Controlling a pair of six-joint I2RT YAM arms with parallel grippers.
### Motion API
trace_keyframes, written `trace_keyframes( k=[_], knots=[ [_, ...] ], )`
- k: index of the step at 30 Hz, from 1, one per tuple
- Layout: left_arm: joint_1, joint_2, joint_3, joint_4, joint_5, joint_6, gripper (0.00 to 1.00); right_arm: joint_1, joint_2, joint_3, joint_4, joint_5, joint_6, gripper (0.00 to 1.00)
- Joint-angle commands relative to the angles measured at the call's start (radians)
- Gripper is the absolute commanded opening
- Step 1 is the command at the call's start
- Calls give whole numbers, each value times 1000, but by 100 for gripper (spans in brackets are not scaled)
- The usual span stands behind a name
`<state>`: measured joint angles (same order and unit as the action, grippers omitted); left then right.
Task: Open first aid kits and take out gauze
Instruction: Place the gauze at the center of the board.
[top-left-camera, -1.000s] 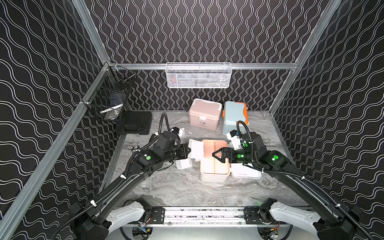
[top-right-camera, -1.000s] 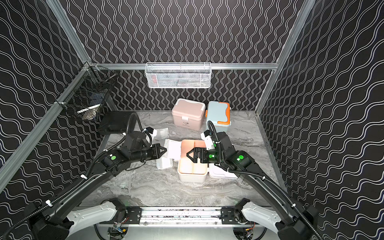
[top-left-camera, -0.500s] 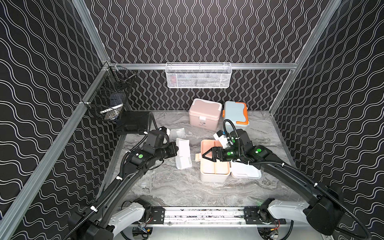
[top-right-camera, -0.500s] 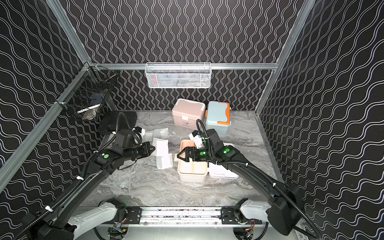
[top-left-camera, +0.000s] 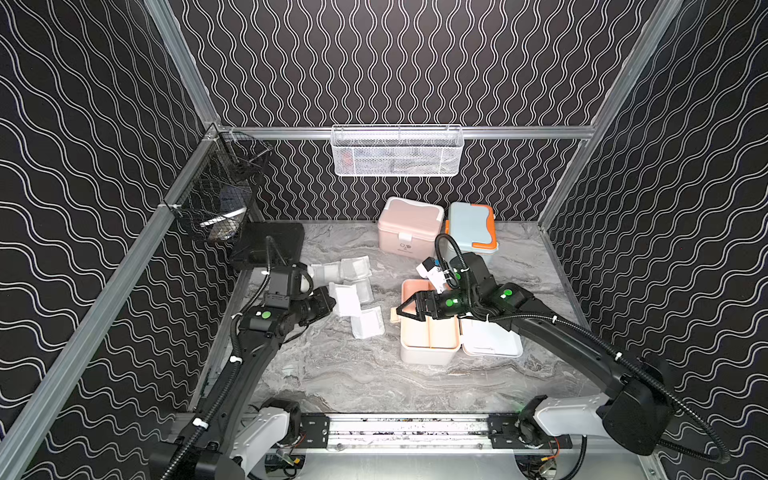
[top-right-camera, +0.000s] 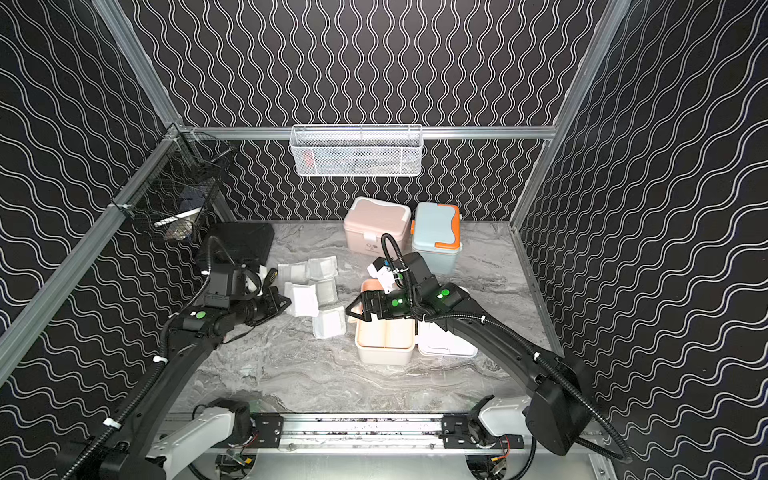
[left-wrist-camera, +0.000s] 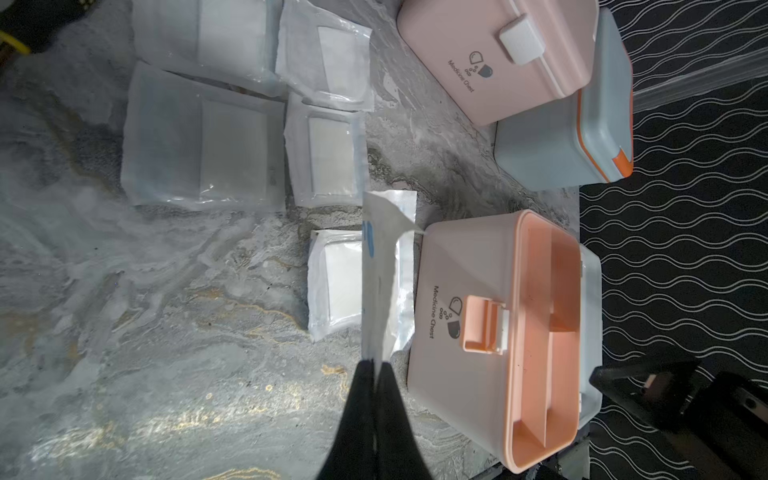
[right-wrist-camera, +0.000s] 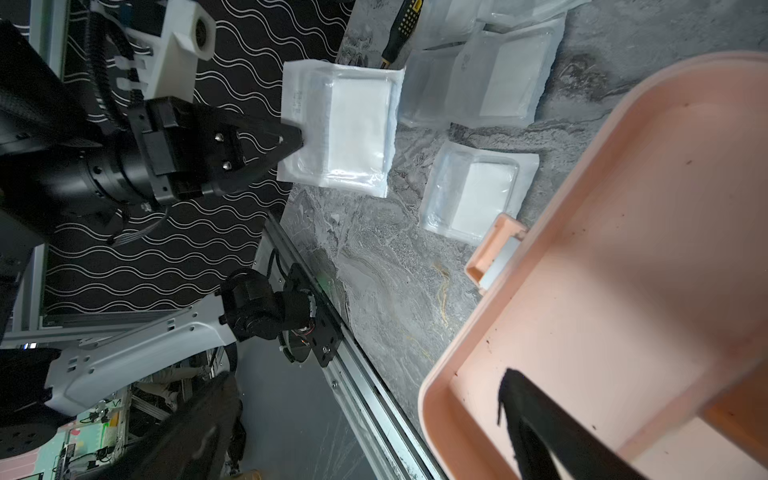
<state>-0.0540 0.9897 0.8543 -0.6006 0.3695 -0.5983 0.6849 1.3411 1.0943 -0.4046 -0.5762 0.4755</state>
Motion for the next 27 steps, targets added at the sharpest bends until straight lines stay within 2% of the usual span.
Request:
trace_keyframes(
  k=[1, 9, 14, 27],
  knots=[
    [39, -15, -10, -56, 34, 52, 0, 8, 7, 17, -40, 33, -18, 100],
    [66, -9, -11, -112, 8, 83, 0, 18, 10, 63, -143, 114, -32, 100],
    [66, 37, -8, -113, -41, 99, 0, 18, -4, 92, -206, 174, -44, 100],
    [66, 182, -33, -76, -150, 97, 0, 18, -29, 97, -240, 218, -35, 100]
  ],
)
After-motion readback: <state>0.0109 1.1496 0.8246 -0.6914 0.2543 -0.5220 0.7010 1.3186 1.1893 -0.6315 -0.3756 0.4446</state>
